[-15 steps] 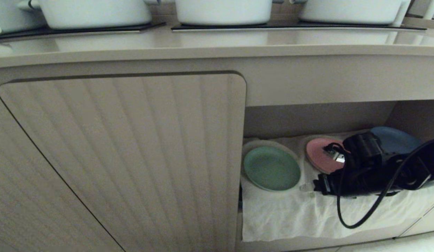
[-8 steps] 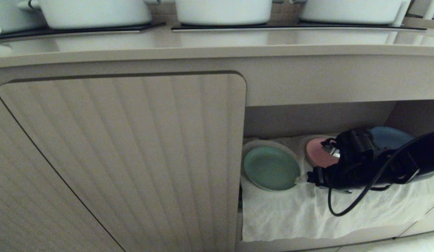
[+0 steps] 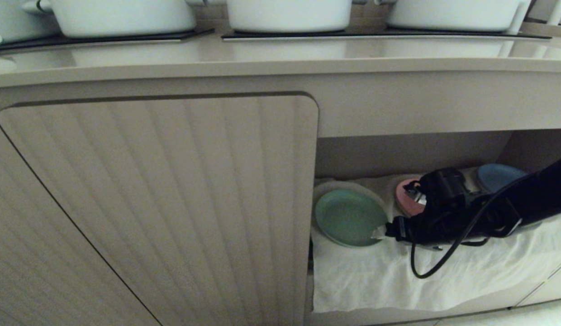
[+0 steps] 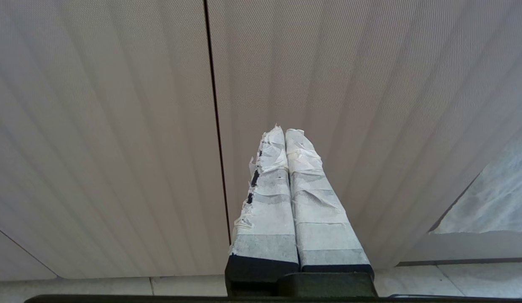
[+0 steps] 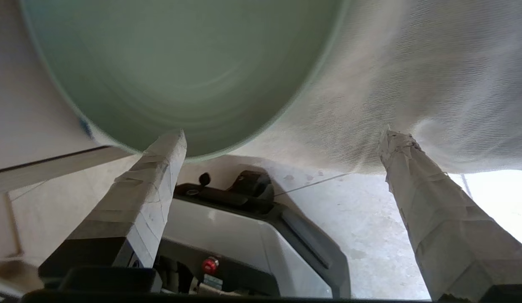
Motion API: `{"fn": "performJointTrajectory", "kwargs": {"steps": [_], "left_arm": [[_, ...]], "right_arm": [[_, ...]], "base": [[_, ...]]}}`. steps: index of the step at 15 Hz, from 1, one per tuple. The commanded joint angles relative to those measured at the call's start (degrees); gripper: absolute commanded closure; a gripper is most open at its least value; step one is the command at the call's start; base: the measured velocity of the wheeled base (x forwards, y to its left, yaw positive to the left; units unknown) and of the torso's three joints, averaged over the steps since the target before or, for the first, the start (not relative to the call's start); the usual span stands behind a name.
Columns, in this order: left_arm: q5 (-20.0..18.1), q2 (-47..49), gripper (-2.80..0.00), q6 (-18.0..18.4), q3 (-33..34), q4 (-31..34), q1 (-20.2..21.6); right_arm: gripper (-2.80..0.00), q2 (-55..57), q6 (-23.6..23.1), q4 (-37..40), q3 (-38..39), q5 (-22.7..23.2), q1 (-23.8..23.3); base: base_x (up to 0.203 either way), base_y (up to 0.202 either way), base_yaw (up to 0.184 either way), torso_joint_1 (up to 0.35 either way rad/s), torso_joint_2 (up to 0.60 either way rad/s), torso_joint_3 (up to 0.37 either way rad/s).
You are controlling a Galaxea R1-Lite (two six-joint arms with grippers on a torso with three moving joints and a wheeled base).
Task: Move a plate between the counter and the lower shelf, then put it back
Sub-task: Pick up the plate in the cupboard
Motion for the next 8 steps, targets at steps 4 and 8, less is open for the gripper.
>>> {"fn": "performJointTrajectory", "kwargs": {"steps": [4,8], "left_arm": [[0.0,0.0,0.00,0.0,0.0,0.0,0.0],[0.0,0.0,0.00,0.0,0.0,0.0,0.0]], "right_arm": [[-2.80,0.5,0.6,-1.3,-0.2,-1.3,-0.5],[-2.80,1.6,4.6,-5.6,-1.2,-1.3,-0.2]], "base": [[0.000,0.000,0.000,0.000,0.00,0.000],[0.000,0.000,0.000,0.000,0.00,0.000]]}}
